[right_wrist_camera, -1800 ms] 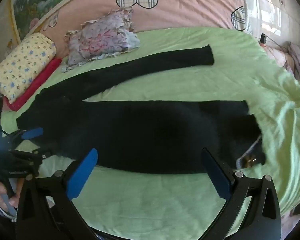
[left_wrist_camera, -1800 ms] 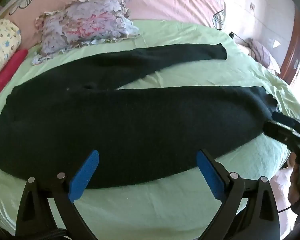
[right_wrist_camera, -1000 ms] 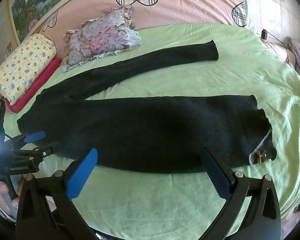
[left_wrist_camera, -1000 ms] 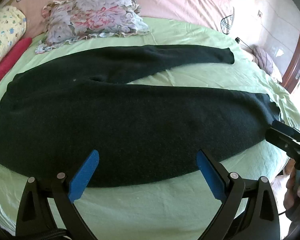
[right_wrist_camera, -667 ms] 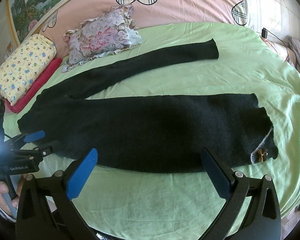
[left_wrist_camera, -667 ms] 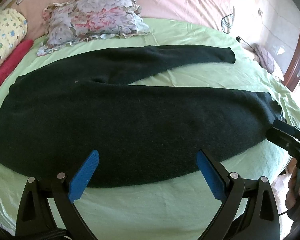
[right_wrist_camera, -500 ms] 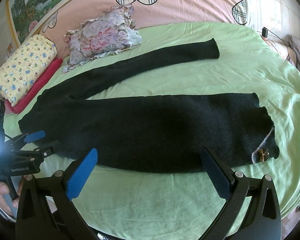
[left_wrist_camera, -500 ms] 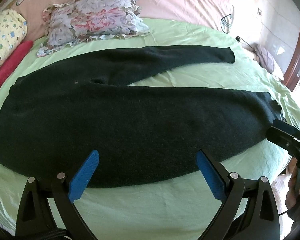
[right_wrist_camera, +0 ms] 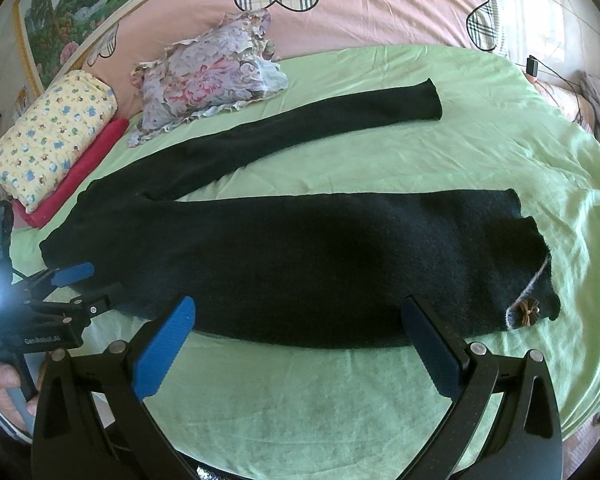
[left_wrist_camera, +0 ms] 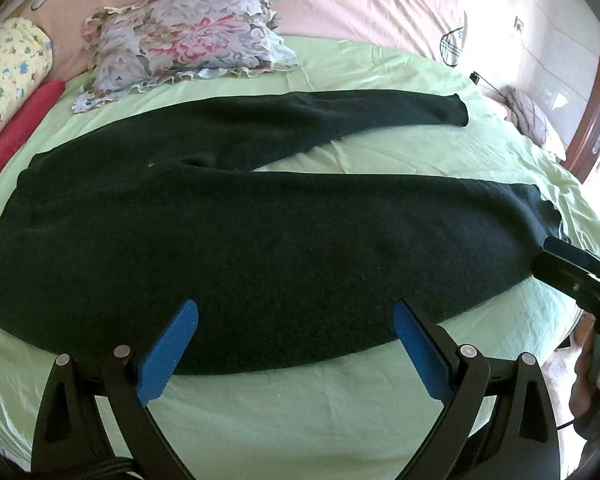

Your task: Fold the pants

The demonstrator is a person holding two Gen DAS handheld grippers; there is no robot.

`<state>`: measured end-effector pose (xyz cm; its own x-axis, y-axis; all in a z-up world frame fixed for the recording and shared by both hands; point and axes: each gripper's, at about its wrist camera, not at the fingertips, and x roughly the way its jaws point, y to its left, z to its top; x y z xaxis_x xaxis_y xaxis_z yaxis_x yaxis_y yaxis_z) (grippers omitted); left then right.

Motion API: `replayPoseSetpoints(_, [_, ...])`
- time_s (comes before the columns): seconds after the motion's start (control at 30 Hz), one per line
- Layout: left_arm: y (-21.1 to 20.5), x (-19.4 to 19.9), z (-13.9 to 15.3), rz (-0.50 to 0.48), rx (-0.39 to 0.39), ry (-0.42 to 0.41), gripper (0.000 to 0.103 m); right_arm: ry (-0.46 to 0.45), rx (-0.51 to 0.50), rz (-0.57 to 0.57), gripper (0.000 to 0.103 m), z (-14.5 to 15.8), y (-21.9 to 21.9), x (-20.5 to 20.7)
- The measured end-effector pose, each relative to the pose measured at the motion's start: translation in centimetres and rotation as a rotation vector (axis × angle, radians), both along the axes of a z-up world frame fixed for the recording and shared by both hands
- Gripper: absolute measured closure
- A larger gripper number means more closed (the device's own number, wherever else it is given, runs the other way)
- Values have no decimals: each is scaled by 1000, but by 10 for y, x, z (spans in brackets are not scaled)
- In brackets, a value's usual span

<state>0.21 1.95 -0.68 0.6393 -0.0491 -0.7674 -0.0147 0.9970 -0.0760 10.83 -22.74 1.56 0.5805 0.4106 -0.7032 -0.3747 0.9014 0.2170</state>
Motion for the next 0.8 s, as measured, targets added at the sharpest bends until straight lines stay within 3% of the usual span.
replayPoseSetpoints(0.8, [1, 7, -3, -18, -38, 23, 4, 15, 34, -8, 0, 1, -4, 6])
